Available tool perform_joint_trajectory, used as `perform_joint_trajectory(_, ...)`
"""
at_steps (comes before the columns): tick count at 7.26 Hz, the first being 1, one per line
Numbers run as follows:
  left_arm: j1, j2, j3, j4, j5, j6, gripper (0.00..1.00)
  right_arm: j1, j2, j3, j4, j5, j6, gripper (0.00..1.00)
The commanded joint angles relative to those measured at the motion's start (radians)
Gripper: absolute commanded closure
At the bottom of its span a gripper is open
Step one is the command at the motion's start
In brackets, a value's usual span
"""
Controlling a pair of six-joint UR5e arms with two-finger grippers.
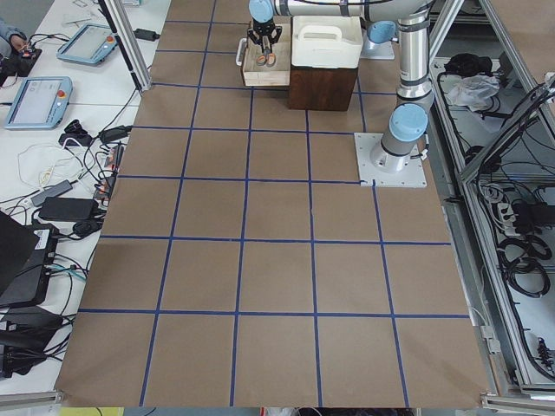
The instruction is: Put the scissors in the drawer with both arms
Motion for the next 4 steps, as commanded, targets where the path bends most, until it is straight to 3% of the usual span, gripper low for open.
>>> perform_joint_trajectory(1,-0.010,-0.006,-0.025,0.020,0.001,-0.003,0.98,-0.014,-0.002,0.000,-0.001,-0.003,-0.027,0.00)
perform_joint_trajectory(3,-0.011,-0.009,-0.079,0.101,0.004,0.004,0.89,-0.014,-0.002,0.002,0.014,-0.018,-0.027,0.00)
perform_joint_trajectory(4,-0.011,-0.011,-0.084,0.099,0.004,0.005,0.92,-0.014,-0.003,0.003,0.013,-0.013,-0.027,0.00)
